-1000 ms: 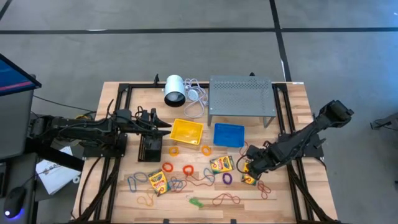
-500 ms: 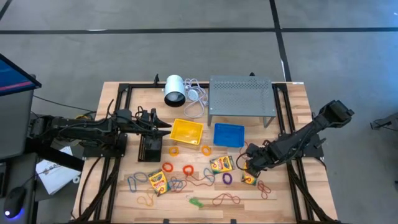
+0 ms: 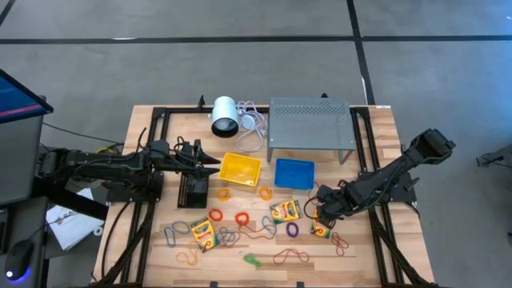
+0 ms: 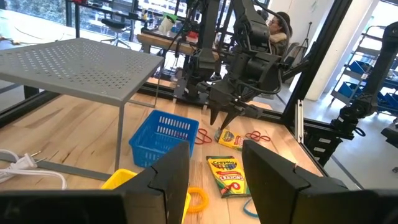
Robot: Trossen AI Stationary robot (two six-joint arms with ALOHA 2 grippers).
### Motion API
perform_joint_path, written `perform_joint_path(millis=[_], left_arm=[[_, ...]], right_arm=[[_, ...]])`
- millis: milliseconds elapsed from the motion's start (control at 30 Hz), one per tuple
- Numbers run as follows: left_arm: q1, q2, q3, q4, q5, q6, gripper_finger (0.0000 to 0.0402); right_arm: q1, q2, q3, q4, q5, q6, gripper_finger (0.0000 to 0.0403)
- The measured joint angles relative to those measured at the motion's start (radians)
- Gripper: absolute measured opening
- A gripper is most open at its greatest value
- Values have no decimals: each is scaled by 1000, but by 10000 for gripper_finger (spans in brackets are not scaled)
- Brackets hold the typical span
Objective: Pick & Place Office Desk Supplies
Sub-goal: Put the right crayon box into the blue bin
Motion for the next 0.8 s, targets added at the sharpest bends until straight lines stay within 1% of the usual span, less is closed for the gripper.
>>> perform_joint_path(millis=[267,467,667,800], left_arm=[[0,0,0,0,0,0,144],[0,0,0,0,0,0,144],[0,0,0,0,0,0,144],[0,0,0,0,0,0,144]], right_arm=[[0,0,-3,8,6,2,144],[0,0,-85,129,-6,42,144],[0,-1,-92,135,-5,38,143],[0,-1,-92,133,-5,37,129]])
